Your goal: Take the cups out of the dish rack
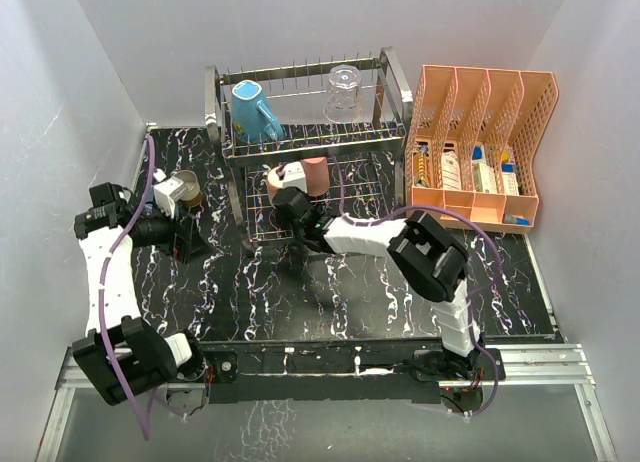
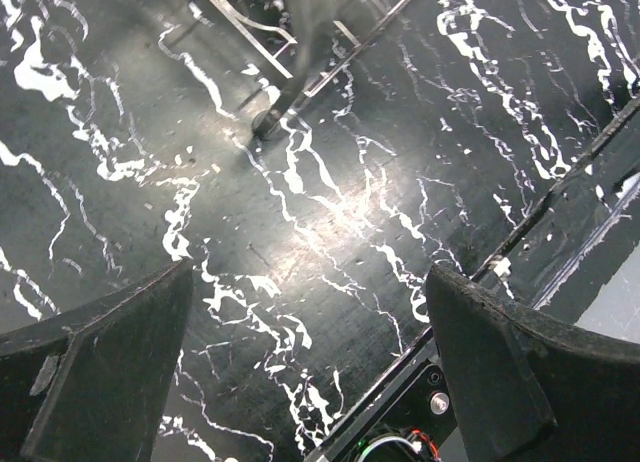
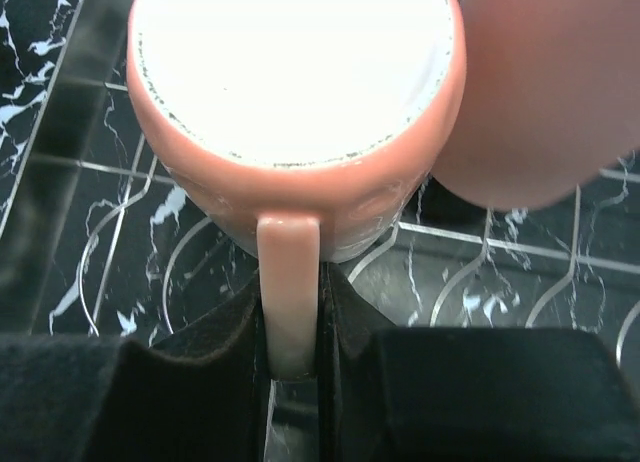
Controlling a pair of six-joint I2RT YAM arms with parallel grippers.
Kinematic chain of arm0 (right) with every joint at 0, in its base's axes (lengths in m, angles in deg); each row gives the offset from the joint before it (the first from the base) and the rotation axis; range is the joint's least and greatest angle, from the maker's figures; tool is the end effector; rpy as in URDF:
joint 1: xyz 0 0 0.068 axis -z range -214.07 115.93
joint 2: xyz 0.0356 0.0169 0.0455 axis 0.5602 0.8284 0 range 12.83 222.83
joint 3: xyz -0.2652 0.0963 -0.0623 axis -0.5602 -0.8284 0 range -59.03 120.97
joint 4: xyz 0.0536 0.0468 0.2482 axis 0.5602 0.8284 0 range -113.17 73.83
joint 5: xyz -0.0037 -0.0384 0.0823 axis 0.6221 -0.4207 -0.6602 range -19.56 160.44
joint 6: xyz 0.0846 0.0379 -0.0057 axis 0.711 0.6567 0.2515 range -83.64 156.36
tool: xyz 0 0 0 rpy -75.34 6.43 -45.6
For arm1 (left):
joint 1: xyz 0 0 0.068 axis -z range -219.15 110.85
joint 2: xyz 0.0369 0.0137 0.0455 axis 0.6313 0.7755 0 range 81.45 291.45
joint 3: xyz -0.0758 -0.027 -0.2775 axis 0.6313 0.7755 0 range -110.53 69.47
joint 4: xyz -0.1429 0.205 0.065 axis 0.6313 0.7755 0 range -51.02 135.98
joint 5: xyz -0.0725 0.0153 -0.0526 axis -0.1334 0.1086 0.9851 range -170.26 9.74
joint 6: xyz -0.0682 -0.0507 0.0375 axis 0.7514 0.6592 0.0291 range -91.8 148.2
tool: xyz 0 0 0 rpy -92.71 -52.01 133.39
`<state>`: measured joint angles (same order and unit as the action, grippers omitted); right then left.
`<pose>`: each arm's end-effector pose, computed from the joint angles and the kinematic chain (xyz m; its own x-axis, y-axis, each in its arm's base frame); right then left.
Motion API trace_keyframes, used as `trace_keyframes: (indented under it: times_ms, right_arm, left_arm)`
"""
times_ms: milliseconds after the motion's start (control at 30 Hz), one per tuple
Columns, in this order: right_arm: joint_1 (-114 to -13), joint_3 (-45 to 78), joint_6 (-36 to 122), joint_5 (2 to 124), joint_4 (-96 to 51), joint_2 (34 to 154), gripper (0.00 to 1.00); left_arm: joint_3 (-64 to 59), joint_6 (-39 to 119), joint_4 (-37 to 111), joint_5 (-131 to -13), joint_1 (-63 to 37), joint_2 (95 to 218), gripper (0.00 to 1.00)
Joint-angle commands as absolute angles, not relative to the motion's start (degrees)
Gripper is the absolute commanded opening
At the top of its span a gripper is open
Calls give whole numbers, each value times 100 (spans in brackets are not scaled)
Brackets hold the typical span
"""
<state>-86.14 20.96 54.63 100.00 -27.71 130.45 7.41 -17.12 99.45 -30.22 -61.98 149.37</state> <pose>0.3404 0.3699 0.1821 -0.4542 -0.1394 -0.8799 -0.3051 0.9523 0.0066 0.2204 0.0232 0.2916 -0.5691 0.2558 -0.7815 0.6243 0.7529 -0.2081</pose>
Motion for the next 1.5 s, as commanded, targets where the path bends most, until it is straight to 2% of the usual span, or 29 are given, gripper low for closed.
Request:
trace_keyframes:
  times_ms: [0, 133, 400, 700, 800, 933, 1167, 1300, 1467]
  right_arm:
    - [-8618, 1544, 5986, 9975, -3322, 12264, 8]
    - [-8628, 974, 6531, 9793, -3334, 11792, 8]
    - [-8628, 263, 7164, 9219, -3348, 10614, 8]
    - [-8620, 46, 7712, 8701, -2980, 9980, 8]
    - [-8617, -21, 8039, 8290, -2785, 9743, 8]
    - [-8619, -402, 8648, 7577, -2767, 9202, 8]
    - [-8619, -1240, 9913, 6548, -3250, 8316, 8]
    - [-8625, -1437, 10694, 5984, -3740, 8298, 8]
    - [-8634, -1794, 11880, 5117, -5038, 8619, 8]
  left_arm:
    - [849, -2517, 10352, -2150, -6070, 14618, 97]
    - [885, -2989, 10687, -1880, -5886, 14445, 97]
    - [1024, -2804, 10245, -2167, -5328, 14084, 97]
    - [1220, -1136, 8693, -2812, -4085, 13843, 97]
    - [1255, -1400, 8763, -3190, -3618, 13742, 97]
    - [1408, -1766, 8619, -3245, -3494, 13333, 97]
    - [1921, -2726, 7968, -3230, -3432, 12564, 95]
    - [2100, -2847, 7548, -3108, -3398, 12290, 93]
    - [2136, -2824, 7343, -2852, -3370, 12197, 91]
